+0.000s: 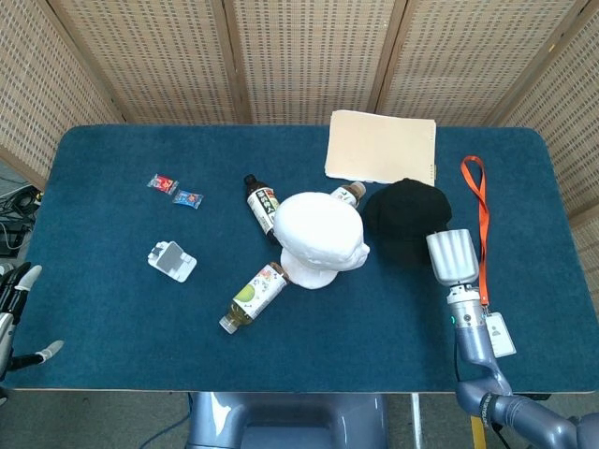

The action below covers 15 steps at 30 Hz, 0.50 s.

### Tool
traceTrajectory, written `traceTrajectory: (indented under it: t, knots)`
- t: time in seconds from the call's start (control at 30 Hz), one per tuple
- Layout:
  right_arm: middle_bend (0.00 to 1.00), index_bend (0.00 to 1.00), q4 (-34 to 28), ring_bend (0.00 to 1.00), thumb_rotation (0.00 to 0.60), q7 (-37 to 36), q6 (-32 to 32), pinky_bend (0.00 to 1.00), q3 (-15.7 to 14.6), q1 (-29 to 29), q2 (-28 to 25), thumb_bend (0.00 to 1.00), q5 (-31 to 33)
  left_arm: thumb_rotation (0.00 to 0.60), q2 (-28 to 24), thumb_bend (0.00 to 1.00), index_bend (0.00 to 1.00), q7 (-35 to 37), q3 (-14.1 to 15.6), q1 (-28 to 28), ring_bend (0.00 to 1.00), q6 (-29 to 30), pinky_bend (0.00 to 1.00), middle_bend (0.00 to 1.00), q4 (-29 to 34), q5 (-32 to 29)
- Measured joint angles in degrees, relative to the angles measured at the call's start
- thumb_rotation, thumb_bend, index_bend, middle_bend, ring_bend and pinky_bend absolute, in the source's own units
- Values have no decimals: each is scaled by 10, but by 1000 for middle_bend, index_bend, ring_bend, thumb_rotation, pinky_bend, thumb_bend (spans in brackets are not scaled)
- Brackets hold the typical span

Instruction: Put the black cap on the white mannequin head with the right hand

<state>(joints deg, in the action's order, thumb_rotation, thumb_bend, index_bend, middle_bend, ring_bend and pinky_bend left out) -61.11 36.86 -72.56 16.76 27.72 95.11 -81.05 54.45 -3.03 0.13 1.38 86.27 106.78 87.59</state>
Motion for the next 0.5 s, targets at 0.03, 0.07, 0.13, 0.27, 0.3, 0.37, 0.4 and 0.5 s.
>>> traceTrajectory:
  t: [0.03,0.07,0.13,0.27,0.3,0.37,0.4,0.5]
  knots:
    - [1000,844,1,1000,600,-5,-5,1000,0,1,-3,660,-4,600,0,0,0,0,0,0,0,0,0,0,0,0]
    - [1000,834,1,1000,600,-12,-13,1000,0,3,-7,660,-9,600,0,0,0,1,0,0,0,0,0,0,0,0]
    - [1000,824,2,1000,600,-22,-25,1000,2,6,-15,660,-17,600,-1,0,0,2,0,0,0,-1,0,0,0,-1]
    - [1000,821,-6,1000,600,-38,-52,1000,15,14,-38,660,-27,600,-2,0,0,5,0,0,0,0,0,0,0,0]
    - [1000,821,-10,1000,600,-40,-56,1000,21,16,-42,660,-27,600,-2,0,0,5,0,0,0,1,0,0,0,1]
    - [1000,820,-20,1000,600,-43,-64,1000,36,21,-54,660,-25,600,-3,0,0,6,1,0,0,1,0,0,0,3]
    - [1000,820,-26,1000,600,-43,-66,1000,43,24,-59,660,-22,600,-3,0,0,7,1,-1,0,2,0,0,0,3]
    - [1000,820,-53,1000,600,-42,-70,1000,72,33,-81,660,-7,600,-3,0,0,9,2,-2,0,4,0,0,0,6]
